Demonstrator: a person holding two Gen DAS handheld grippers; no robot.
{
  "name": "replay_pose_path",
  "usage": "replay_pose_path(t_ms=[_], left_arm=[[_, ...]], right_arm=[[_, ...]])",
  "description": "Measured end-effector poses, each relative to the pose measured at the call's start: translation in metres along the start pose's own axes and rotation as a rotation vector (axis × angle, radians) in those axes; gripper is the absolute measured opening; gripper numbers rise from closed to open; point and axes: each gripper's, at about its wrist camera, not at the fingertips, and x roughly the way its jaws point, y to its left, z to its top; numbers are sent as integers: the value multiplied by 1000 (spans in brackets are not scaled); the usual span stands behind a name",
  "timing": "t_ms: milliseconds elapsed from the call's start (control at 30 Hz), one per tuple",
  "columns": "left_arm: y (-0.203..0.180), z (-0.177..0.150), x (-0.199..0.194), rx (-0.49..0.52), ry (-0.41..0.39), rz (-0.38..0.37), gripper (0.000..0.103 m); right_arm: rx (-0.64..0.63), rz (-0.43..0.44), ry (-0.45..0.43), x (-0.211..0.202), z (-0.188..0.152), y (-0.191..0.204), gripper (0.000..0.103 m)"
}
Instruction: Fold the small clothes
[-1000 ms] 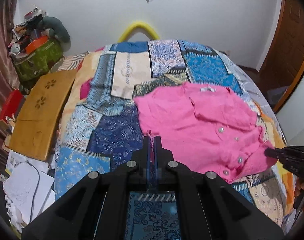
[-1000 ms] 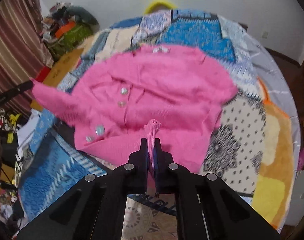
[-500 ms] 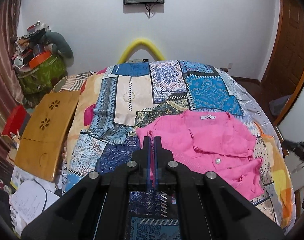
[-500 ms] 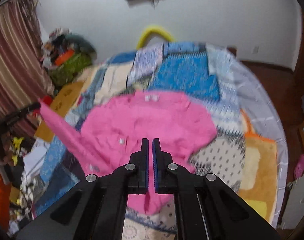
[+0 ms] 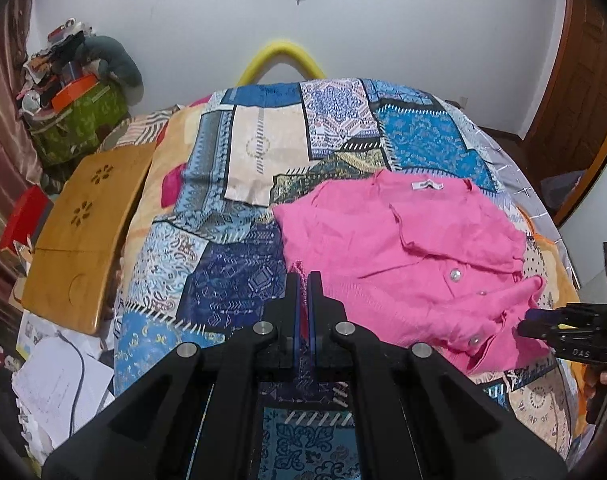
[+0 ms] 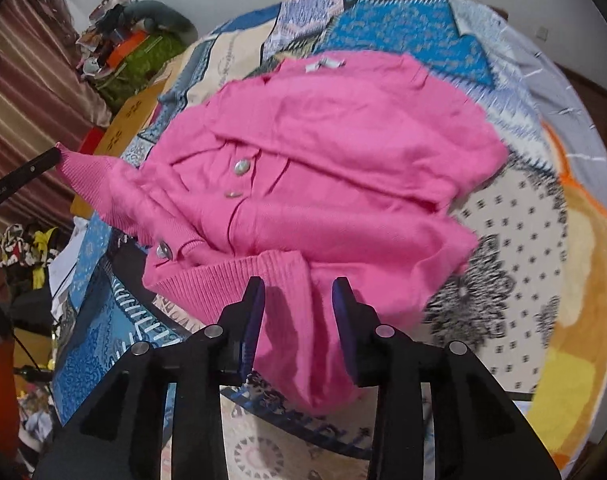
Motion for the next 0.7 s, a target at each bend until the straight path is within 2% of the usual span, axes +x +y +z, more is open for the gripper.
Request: replay_pose_path(t_ms=[133,233,267,300,367,700], left_arm=[[0,-5,4,0,14,-5,2],[-1,-7,5,-1,19,-8,2],[-1,-8,6,-2,21,-10,2],[-1,-9,6,-3,22,-10,2],[-1,-10,7,-6,25,-10,2],[7,-2,-10,-41,-19,2,2]], right_arm=[[21,20,34,16,-1,0,32],[8,29,12,16,-5,2,32],[-1,27,3,15,-6,4,27],[-11,31,-1,14,-7,6,15],[-32,21,-11,12,-8,10,10],[-102,-40,-199,-40,0,28,6]])
